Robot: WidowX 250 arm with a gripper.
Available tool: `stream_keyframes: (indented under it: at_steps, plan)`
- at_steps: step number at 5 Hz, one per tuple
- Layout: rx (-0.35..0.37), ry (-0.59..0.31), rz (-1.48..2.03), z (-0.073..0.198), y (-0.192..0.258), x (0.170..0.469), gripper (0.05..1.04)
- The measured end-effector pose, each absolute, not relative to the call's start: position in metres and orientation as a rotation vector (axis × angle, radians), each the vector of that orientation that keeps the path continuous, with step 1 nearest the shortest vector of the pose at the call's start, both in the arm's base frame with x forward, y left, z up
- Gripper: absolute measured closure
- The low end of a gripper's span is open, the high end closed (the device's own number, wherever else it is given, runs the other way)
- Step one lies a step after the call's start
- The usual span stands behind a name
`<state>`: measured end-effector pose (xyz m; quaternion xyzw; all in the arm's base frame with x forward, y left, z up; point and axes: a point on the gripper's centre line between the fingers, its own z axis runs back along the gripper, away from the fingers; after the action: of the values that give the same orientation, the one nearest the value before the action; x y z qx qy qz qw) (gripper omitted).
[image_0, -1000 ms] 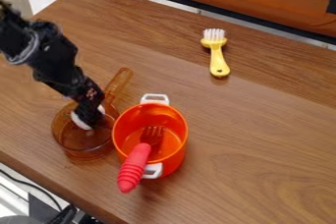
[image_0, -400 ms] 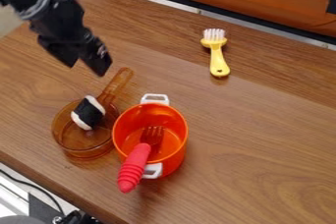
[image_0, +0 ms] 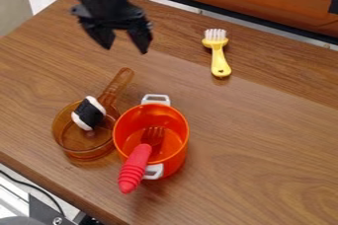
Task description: Take the object into the the pan
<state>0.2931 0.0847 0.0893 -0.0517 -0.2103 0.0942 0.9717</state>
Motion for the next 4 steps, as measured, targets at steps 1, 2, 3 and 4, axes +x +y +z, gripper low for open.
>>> stream_keyframes:
  at_steps: [1,2,3,4]
  plan:
    - [-0.064,-0.416,0.258,0.087,0.070,0.314,0.084]
    - [-0.060,-0.419,0.303,0.088,0.055,0.336,0.084]
    - [-0.063,-0.427,0.329,0.087,0.030,0.342,0.084]
    - [-0.049,-0.377,0.314,0.080,-0.010,0.347,0.084]
